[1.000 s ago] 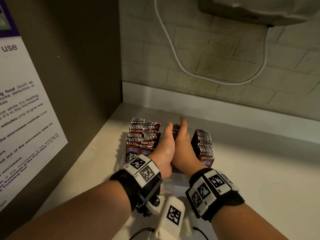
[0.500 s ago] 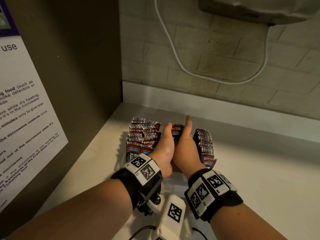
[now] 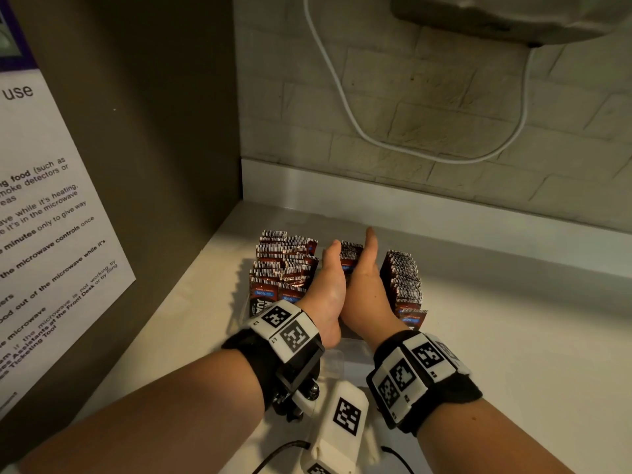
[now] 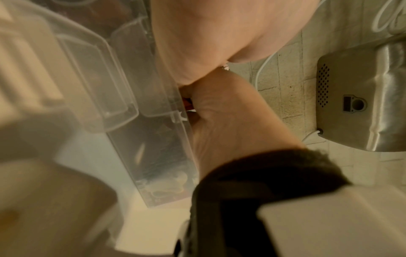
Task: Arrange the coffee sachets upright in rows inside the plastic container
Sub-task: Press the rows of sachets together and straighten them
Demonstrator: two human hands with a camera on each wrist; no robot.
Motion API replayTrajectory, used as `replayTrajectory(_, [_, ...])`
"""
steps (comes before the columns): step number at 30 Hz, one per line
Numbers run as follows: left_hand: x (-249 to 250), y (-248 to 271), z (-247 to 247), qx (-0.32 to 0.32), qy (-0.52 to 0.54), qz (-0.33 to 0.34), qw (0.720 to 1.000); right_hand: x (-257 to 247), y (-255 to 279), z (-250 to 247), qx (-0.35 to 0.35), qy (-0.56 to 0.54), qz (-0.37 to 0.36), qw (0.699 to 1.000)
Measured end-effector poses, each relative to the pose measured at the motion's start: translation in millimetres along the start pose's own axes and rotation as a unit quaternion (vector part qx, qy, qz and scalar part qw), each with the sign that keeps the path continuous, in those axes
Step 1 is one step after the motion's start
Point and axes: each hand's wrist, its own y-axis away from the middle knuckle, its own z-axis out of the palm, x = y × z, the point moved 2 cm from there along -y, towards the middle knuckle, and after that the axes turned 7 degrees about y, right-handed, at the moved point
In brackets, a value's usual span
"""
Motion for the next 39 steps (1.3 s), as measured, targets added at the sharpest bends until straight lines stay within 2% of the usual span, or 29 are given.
replayTrajectory(4, [0.3, -0.6, 2.1, -0.001, -0.009, 0.009, 1.000, 0.7, -1.6, -0.2, -0.018, 0.058, -0.002, 0.998])
replayTrajectory(12, [-0.2, -3.9, 1.4, -0.003, -0.013, 0.016, 1.000, 1.5, -1.5, 0.0, -0.008, 0.079, -0.006, 0.997])
replayTrajectory(23, [1.8, 0.5, 3.6, 0.005, -0.006, 0.026, 1.000, -4.0, -0.3, -1.9, -0.052, 0.051, -0.009, 0.997])
replayTrajectory(29, [4.1, 4.2, 4.1, 0.013, -0.003, 0.009, 1.000, -6.5, 4.0, -10.6, -0.011, 0.052, 0.009, 0.999])
replayTrajectory(33, [4.6, 5.9, 4.2, 0.016, 0.000, 0.001, 1.000, -7.4, 6.0, -9.7, -0.010, 0.027, 0.036, 0.999])
replayTrajectory(39, [2.3, 5.5, 4.8, 0.022, -0.003, 0.006, 1.000, -12.2, 14.4, -10.4, -0.066, -0.027, 0.049, 0.996])
